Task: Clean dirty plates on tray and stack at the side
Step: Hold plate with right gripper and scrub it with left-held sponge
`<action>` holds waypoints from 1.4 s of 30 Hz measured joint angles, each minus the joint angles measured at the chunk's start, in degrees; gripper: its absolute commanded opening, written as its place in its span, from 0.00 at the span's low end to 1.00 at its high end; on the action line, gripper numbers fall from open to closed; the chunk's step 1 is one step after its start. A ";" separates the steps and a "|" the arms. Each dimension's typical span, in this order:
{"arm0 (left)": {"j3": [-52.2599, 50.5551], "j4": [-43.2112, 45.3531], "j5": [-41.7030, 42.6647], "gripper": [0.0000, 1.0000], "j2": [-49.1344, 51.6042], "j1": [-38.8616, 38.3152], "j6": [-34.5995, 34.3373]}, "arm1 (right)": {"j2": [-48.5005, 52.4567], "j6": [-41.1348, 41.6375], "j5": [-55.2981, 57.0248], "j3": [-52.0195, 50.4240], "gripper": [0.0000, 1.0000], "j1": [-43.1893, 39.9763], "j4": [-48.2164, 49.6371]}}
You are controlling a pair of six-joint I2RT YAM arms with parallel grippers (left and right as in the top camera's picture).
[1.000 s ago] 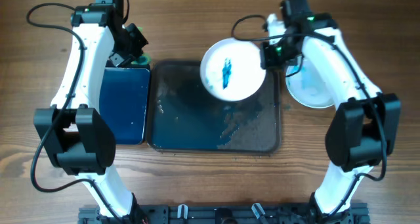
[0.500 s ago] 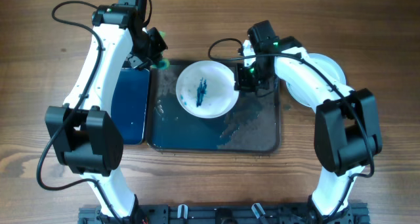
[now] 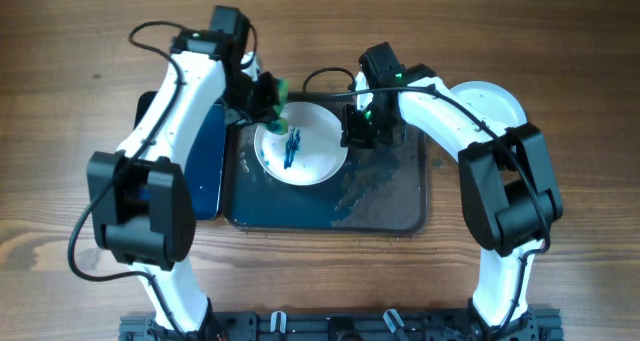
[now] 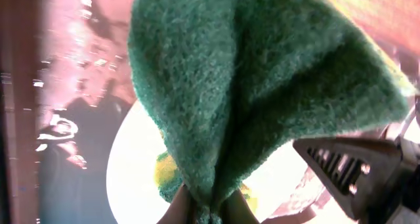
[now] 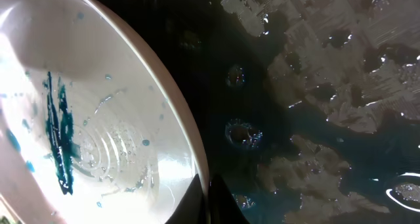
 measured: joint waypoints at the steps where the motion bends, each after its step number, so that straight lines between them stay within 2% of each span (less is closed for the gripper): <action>1: -0.07 -0.22 -0.04 0.04 0.00 -0.50 0.42 | 0.00 0.00 0.00 0.00 0.04 0.00 0.02; 5: -5.86 0.63 -1.09 0.04 -0.02 -3.93 0.70 | 0.00 0.02 -0.22 0.00 0.04 0.00 0.42; 9: -17.33 8.46 -4.96 0.04 0.00 -7.52 -4.28 | 0.02 -0.26 -0.07 -0.09 0.04 0.07 0.09; 14: -21.57 13.62 -5.51 0.04 -1.66 -7.91 -8.04 | 0.35 -0.26 0.31 -0.39 0.04 0.09 0.02; 16: -22.18 15.82 -3.65 0.04 -1.81 -8.00 -6.03 | 0.39 -0.26 1.09 -0.39 0.04 -0.02 0.31; 20: -23.02 24.65 6.73 0.04 -1.51 -8.26 2.19 | 0.39 -0.22 1.68 -0.39 0.04 -0.92 0.37; 22: -23.04 26.03 8.46 0.04 -1.29 -8.55 2.99 | 0.39 -0.20 1.33 -0.39 0.04 -0.74 0.39; 27: -23.08 26.77 2.56 0.04 -1.29 -8.15 -3.52 | 0.39 0.02 0.48 -0.39 0.04 -0.22 1.03; 30: -22.69 25.77 -5.77 0.04 -1.60 -7.67 -11.65 | 0.39 0.02 -0.61 -0.35 0.04 0.11 0.94; 34: -21.97 21.24 -16.61 0.04 -2.27 -7.26 -17.81 | 0.39 0.02 -0.79 -0.37 0.04 0.00 0.83; 37: -21.79 20.50 -17.40 0.04 -2.27 -7.52 -17.31 | 0.39 0.02 -0.79 -0.37 0.04 0.00 0.87; 41: -21.81 20.70 -12.41 0.04 -2.27 -7.13 -12.39 | 0.39 -0.04 -1.22 -0.37 0.04 0.00 1.38; 42: -21.94 21.14 -9.94 0.04 -2.25 -7.04 -11.56 | 0.39 -0.04 -1.66 -0.37 0.08 0.00 1.81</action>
